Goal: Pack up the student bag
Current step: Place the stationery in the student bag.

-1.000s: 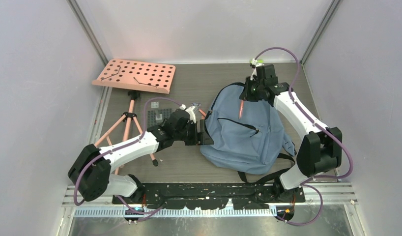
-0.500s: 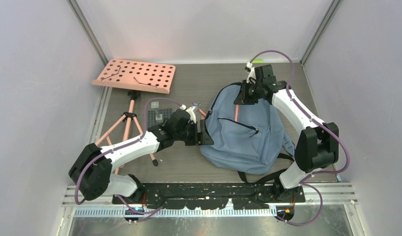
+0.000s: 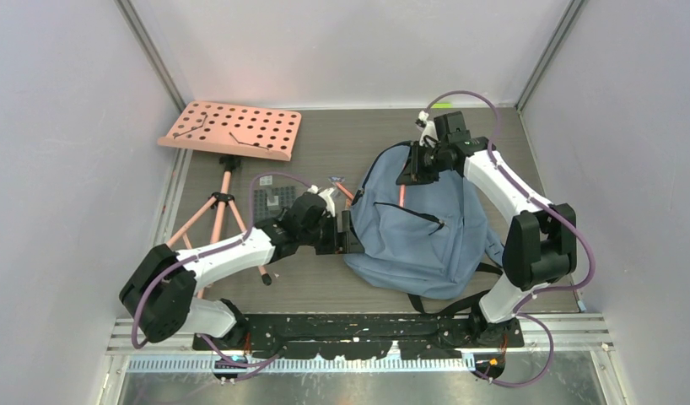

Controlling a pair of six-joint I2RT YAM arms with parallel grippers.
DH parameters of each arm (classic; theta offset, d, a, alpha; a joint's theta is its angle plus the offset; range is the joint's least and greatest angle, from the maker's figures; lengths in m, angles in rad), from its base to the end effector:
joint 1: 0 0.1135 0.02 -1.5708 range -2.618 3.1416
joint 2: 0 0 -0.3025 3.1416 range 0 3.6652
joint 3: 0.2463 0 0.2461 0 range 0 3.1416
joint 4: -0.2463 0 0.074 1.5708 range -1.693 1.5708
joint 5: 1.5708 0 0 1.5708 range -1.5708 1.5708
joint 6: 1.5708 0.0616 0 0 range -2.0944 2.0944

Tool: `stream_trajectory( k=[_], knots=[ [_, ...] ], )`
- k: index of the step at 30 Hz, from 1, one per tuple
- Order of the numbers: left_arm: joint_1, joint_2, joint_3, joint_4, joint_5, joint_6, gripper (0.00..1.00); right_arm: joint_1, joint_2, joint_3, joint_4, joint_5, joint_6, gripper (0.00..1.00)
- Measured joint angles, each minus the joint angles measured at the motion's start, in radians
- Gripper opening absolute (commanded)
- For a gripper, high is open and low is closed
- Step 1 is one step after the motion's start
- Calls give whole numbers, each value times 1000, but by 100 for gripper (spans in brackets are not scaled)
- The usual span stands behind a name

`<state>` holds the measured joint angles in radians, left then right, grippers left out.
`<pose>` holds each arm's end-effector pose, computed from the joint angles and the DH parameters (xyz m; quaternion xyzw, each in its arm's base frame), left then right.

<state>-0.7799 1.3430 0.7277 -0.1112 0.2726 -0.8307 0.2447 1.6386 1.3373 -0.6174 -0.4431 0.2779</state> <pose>0.1880 -0.2093 0.2309 0.0327 0.9049 -0.3786 0.1919 0.3476 0.1140 0.2987 -0.0550 0.9252 0.2818 0.2481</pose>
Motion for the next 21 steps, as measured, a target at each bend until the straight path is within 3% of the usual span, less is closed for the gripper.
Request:
stream_trajectory(
  k=[8,21],
  knots=[
    [0,47,-5,47,14,-6,64,0,11,-85,-14,2,-18,1],
    [0,111,-6,97,35,-11,39,11,-29,-156,-36,-51,-71,1]
  ],
)
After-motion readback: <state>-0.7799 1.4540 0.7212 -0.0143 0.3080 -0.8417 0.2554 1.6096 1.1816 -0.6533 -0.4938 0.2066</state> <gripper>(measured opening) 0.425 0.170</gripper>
